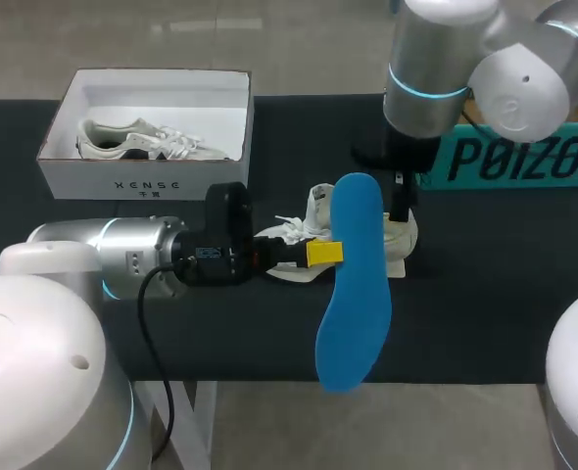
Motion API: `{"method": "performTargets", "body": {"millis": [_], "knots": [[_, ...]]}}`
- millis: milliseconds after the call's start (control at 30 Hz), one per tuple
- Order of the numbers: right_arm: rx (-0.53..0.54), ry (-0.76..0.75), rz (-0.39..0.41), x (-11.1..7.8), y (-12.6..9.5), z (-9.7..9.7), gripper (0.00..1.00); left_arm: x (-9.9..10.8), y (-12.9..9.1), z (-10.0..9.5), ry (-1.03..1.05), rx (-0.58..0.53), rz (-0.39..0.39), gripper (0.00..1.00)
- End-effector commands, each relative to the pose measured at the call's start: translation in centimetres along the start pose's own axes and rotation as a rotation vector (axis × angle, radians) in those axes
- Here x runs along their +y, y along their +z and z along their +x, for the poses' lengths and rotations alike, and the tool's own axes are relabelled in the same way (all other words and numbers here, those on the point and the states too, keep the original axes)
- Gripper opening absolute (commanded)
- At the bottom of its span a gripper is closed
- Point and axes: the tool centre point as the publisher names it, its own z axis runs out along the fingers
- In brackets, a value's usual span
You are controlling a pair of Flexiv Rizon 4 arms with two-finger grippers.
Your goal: Take the shoe out of the shoebox, open the shoe tongue, remove and reinsert the insole, then place the shoe into the shoebox
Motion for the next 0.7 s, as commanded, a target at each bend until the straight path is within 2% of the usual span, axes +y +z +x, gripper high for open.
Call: {"method": "performTargets", "body": {"millis": [33, 100, 600, 700], "knots": [[0.011, -0.021, 0.045, -0.3, 0.1, 0.1, 1.00, 0.1, 0.1, 0.0, 0.000, 0.000, 0.001, 0.00], [0.036, -0.037, 0.091, -0.3, 0.2, 0.1, 1.00, 0.1, 0.1, 0.0, 0.000, 0.000, 0.001, 0.00], [0.036, -0.037, 0.091, -0.3, 0.2, 0.1, 1.00, 0.1, 0.1, 0.0, 0.000, 0.000, 0.001, 0.00], [0.019, -0.029, 0.117, 0.3, 0.8, -1.1, 1.00, 0.1, 0.1, 0.0, 0.000, 0.000, 0.001, 0.00]]}}
